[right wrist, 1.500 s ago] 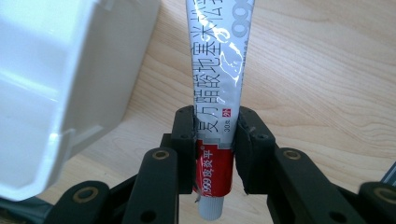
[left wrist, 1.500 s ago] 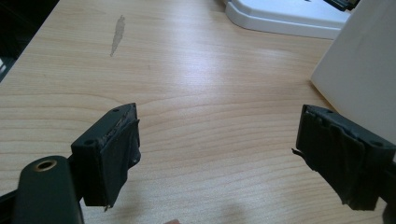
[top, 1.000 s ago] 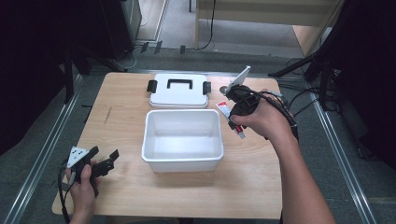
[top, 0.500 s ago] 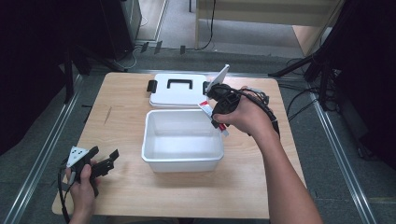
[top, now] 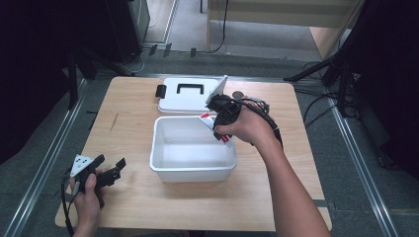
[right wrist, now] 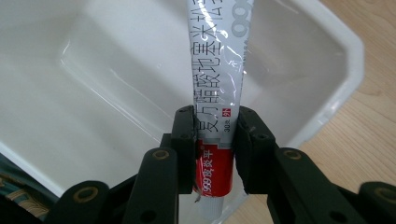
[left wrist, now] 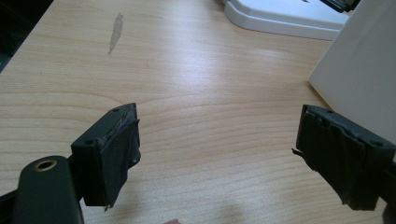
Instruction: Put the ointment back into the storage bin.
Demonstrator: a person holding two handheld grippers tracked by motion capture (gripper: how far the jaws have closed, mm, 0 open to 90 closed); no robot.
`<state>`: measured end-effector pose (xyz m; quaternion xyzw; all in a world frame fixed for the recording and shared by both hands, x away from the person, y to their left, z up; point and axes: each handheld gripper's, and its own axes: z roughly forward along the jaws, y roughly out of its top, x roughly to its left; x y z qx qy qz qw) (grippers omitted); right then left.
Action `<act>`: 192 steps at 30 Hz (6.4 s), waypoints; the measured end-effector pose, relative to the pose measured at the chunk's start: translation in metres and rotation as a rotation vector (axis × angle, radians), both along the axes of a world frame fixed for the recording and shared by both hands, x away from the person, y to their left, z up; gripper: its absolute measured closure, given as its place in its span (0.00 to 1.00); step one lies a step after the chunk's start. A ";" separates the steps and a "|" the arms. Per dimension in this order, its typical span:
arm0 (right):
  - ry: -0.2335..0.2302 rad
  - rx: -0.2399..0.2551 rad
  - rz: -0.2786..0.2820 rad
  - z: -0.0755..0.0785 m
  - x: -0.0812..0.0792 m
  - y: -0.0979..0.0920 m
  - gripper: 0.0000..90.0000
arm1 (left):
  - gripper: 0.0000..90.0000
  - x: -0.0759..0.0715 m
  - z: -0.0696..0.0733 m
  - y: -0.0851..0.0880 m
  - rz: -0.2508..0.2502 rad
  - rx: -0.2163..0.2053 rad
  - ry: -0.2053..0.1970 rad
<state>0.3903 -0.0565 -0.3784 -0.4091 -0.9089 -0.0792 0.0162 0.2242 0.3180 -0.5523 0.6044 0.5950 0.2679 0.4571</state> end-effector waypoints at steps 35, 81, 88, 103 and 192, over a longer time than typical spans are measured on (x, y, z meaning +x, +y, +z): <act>-0.002 -0.056 0.075 -0.046 -0.008 0.011 0.80 | 0.16 0.000 0.000 0.000 -0.002 0.001 0.007; -0.148 -0.040 0.228 -0.058 -0.020 0.020 0.56 | 0.16 0.000 0.000 0.000 -0.001 0.001 0.012; -0.173 0.058 0.212 -0.031 -0.028 0.008 0.39 | 0.16 0.000 0.000 0.000 0.000 0.001 0.011; -0.278 0.063 0.024 0.005 -0.037 -0.044 0.00 | 0.16 0.000 0.000 0.000 -0.003 0.002 0.010; -0.713 0.408 -0.666 -0.171 -0.159 -0.291 0.15 | 0.16 0.006 -0.001 0.002 0.015 -0.022 0.064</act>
